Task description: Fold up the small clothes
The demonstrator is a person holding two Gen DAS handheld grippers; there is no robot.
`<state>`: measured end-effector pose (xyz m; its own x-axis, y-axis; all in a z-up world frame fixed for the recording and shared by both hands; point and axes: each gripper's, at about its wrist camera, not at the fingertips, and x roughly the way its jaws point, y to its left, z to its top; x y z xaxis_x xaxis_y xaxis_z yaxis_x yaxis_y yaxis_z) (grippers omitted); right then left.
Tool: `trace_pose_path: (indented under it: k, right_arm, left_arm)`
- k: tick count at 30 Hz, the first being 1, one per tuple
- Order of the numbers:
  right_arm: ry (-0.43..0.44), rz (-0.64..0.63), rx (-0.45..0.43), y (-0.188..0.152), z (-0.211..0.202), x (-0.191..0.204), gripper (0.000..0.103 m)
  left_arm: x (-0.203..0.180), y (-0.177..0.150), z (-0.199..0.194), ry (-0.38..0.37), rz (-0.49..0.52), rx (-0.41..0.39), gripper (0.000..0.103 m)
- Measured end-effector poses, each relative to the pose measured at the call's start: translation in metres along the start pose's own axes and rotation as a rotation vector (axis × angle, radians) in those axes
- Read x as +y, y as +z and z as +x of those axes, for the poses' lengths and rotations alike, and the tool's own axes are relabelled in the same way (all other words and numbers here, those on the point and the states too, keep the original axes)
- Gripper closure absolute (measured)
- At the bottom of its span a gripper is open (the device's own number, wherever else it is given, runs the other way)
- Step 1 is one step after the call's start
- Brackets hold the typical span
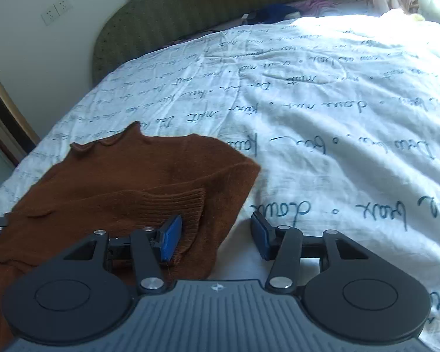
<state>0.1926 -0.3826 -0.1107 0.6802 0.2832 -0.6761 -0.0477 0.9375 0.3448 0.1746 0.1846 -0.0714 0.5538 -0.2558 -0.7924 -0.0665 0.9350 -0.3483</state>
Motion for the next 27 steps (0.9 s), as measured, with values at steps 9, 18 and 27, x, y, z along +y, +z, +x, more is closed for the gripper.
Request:
trace_pose_path:
  k: [9, 18, 27]
  right_arm:
    - [0.163, -0.128, 0.004, -0.048, -0.064, 0.042, 0.038]
    - [0.224, -0.203, 0.057, -0.095, -0.060, 0.062, 0.061]
    - [0.241, -0.223, -0.039, -0.081, -0.076, 0.068, 0.097]
  left_arm:
    - [-0.005, -0.077, -0.031, -0.176, 0.020, 0.091, 0.000]
    - [-0.019, -0.091, -0.034, -0.055, 0.054, 0.033, 0.090]
    - [-0.008, -0.074, -0.054, -0.089, 0.083, -0.056, 0.102]
